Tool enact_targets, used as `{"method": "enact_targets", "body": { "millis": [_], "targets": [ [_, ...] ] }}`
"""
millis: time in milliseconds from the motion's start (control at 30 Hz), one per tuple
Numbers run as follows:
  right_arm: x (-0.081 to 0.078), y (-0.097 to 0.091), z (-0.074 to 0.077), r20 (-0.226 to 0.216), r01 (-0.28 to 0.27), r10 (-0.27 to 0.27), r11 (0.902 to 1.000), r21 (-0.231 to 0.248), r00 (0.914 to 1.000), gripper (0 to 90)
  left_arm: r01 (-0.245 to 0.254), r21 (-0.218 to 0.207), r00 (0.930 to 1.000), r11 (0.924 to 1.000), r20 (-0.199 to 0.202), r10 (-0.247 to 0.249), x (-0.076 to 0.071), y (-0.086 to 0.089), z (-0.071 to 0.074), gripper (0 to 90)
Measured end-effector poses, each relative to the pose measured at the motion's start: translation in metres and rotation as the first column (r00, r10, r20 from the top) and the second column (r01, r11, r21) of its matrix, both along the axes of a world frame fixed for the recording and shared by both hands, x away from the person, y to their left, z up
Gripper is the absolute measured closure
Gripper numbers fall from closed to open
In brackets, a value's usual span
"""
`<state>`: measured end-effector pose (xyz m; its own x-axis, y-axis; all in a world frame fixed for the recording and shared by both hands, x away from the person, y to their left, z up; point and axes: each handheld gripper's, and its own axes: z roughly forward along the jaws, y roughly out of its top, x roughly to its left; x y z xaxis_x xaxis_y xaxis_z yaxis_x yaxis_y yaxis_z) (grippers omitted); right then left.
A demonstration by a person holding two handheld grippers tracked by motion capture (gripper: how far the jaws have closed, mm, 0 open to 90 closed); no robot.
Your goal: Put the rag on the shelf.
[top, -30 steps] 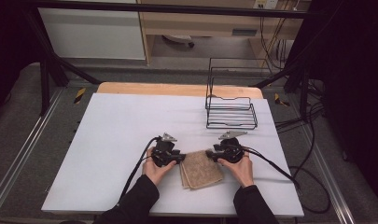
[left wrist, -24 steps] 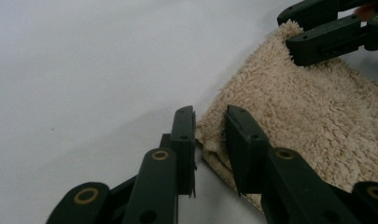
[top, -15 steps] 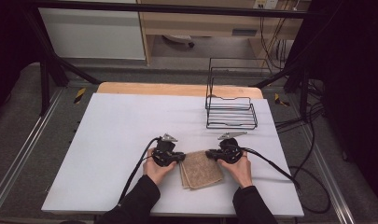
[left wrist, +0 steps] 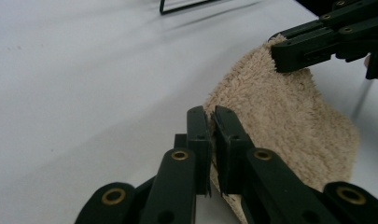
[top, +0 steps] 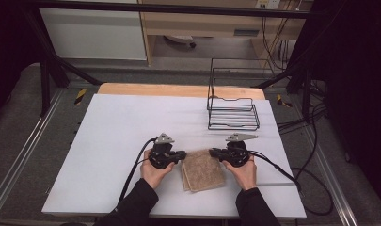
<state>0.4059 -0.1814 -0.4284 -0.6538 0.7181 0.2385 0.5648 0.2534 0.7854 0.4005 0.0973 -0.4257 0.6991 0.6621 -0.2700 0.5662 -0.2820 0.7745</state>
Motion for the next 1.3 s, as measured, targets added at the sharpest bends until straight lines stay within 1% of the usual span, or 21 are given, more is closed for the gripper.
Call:
{"method": "enact_targets", "body": {
  "millis": [100,133,167,233,267,300,433,500,533,567,600,667,767,867,933,967,1033,1100,1133,1233,1300],
  "targets": [
    [-0.005,-0.002,0.005,0.022,0.003,-0.003,0.9997,0.023,0.9998,84.1,0.004,-0.026,0.9999,0.9996,0.017,-0.004,-0.004,0.001,0.006,85.1],
    [-0.006,-0.003,0.007,0.027,0.004,-0.005,0.9996,0.028,0.9996,84.1,0.008,-0.029,0.9997,0.9996,0.023,-0.007,-0.004,0.001,0.008,85.1],
    [-0.009,-0.005,0.010,0.043,0.006,-0.007,0.9992,0.040,0.9991,84.1,0.010,-0.027,0.9995,0.9996,0.029,-0.009,-0.005,0.001,0.010,85.1],
    [-0.010,-0.006,0.011,0.049,0.005,-0.008,0.9989,0.047,0.9988,84.1,0.009,-0.032,0.9991,0.9995,0.043,-0.008,-0.006,0.000,0.013,85.1],
    [-0.012,-0.008,0.014,0.069,0.006,-0.010,0.9983,0.057,0.9975,84.1,0.011,-0.034,0.9988,0.9994,0.049,-0.010,-0.007,0.000,0.015,85.1],
    [-0.013,-0.009,0.015,0.079,0.004,-0.008,0.9982,0.059,0.9968,84.2,0.011,-0.037,0.9984,0.9993,0.056,-0.008,-0.008,0.000,0.016,85.1],
    [-0.016,-0.010,0.018,0.096,0.007,-0.014,0.9972,0.075,0.9953,84.2,0.007,-0.049,0.9966,0.9988,0.083,-0.003,-0.012,-0.001,0.022,85.1],
    [-0.019,-0.012,0.022,0.103,0.009,-0.019,0.9955,0.094,0.9945,84.3,0.002,-0.051,0.9947,0.9987,0.103,0.003,-0.013,-0.001,0.025,85.1],
    [-0.019,-0.012,0.022,0.103,0.009,-0.019,0.9955,0.094,0.9945,84.3,0.002,-0.054,0.9938,0.9986,0.111,0.004,-0.014,-0.001,0.027,85.1],
    [-0.021,-0.013,0.024,0.119,0.008,-0.020,0.9950,0.100,0.9926,84.3,0.002,-0.056,0.9929,0.9984,0.119,0.005,-0.015,-0.002,0.029,85.1],
    [-0.021,-0.013,0.024,0.119,0.008,-0.020,0.9950,0.100,0.9926,84.3,0.002,-0.059,0.9918,0.9983,0.127,0.006,-0.016,-0.002,0.030,85.1],
    [-0.024,-0.014,0.029,0.141,0.009,-0.023,0.9948,0.102,0.9898,84.4,0.002,-0.061,0.9897,0.9982,0.143,0.007,-0.017,-0.002,0.033,85.1],
    [-0.026,-0.015,0.033,0.152,0.011,-0.028,0.9939,0.110,0.9880,84.4,0.002,-0.072,0.9884,0.9974,0.152,0.009,-0.018,-0.003,0.037,85.1],
    [-0.030,-0.017,0.040,0.181,0.014,-0.035,0.9931,0.117,0.9829,84.5,0.004,-0.083,0.9867,0.9965,0.162,0.010,-0.018,-0.004,0.041,85.2],
    [-0.030,-0.018,0.041,0.189,0.015,-0.037,0.9931,0.117,0.9814,84.5,0.005,-0.085,0.9856,0.9964,0.169,0.010,-0.018,-0.005,0.044,85.1],
    [-0.031,-0.020,0.045,0.208,0.020,-0.045,0.9922,0.123,0.9771,84.5,0.005,-0.090,0.9848,0.9959,0.173,0.011,-0.018,-0.006,0.045,85.2],
    [-0.032,-0.022,0.049,0.228,0.020,-0.049,0.9915,0.128,0.9723,84.6,0.007,-0.096,0.9836,0.9953,0.180,0.010,-0.017,-0.008,0.048,85.2],
    [-0.033,-0.023,0.052,0.247,0.023,-0.056,0.9909,0.132,0.9674,84.6,0.007,-0.101,0.9798,0.9949,0.199,0.014,-0.017,-0.010,0.053,85.2],
    [-0.033,-0.023,0.052,0.247,0.023,-0.056,0.9909,0.132,0.9674,84.6,0.007,-0.101,0.9798,0.9949,0.199,0.014,-0.017,-0.010,0.053,85.2],
    [-0.035,-0.025,0.058,0.270,0.030,-0.067,0.9899,0.138,0.9605,84.7,0.001,-0.111,0.9747,0.9939,0.222,0.023,-0.016,-0.013,0.059,85.2],
    [-0.036,-0.026,0.063,0.290,0.038,-0.080,0.9883,0.148,0.9537,84.7,-0.002,-0.115,0.9720,0.9933,0.233,0.029,-0.015,-0.014,0.062,85.2]
  ]
}}
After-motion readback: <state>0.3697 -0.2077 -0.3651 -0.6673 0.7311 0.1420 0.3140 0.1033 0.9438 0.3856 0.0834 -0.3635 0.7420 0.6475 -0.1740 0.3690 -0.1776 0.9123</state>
